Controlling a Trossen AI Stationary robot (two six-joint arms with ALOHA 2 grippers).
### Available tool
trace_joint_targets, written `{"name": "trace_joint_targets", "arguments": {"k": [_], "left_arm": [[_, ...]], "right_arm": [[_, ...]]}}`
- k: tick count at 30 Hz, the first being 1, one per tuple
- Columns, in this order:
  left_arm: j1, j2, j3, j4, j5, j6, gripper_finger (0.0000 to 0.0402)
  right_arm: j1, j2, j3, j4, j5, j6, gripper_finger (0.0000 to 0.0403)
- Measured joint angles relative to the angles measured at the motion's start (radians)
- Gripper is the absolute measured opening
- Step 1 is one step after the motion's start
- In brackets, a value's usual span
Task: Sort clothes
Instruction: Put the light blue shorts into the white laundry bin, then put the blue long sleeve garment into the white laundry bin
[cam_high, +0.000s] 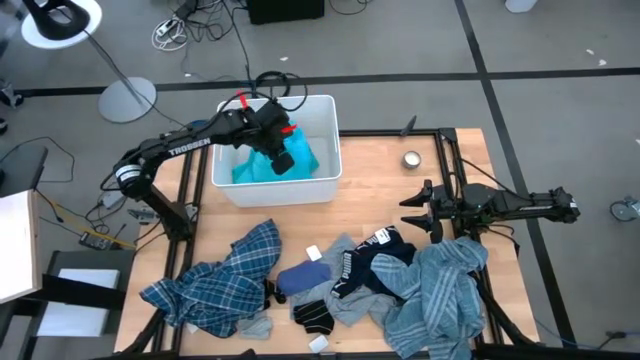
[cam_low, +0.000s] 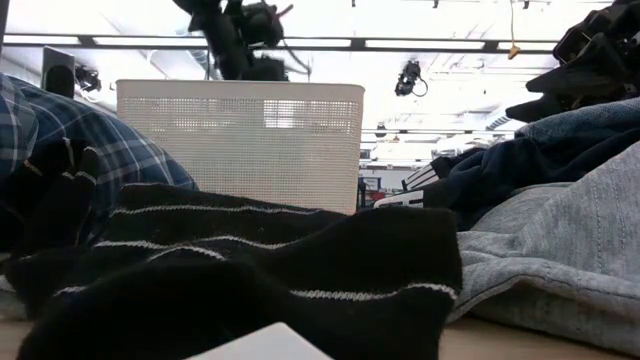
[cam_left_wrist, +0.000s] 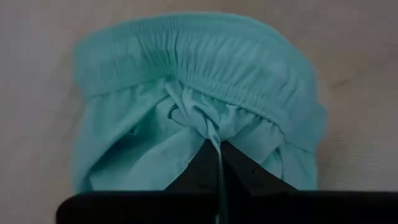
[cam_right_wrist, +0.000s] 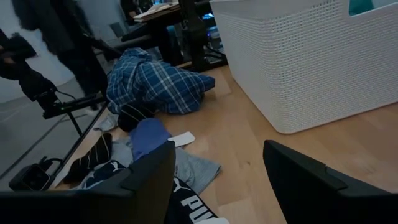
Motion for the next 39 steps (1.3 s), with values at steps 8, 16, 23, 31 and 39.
{"name": "trace_joint_targets", "arguments": {"k": [8, 16, 23, 31, 39], "left_arm": [[0.051, 0.0, -0.03, -0.056, -0.003, -0.011, 0.0074], [0.075, 0.0, 0.077, -0.199, -0.006, 0.066, 0.0146], [0.013, -0.091, 0.23, -0.291, -0.046, 0.134, 0.0158], [-0.082, -0.309, 0.313, -0.447, 0.093, -0.063, 0.0157], [-0.289, -0.578, 0.201, -0.48, 0.094, -0.436, 0.0157]], "right_arm": [[0.0, 0.001, 0.0, 0.016, 0.0, 0.0, 0.0247], [0.0, 0.002, 0.0, 0.027, 0.0, 0.0, 0.0247], [0.0, 0.002, 0.0, 0.033, 0.0, 0.0, 0.0247], [0.0, 0.002, 0.0, 0.033, 0.0, 0.0, 0.0247], [0.0, 0.002, 0.0, 0.036, 0.0, 0.0, 0.0247]]}}
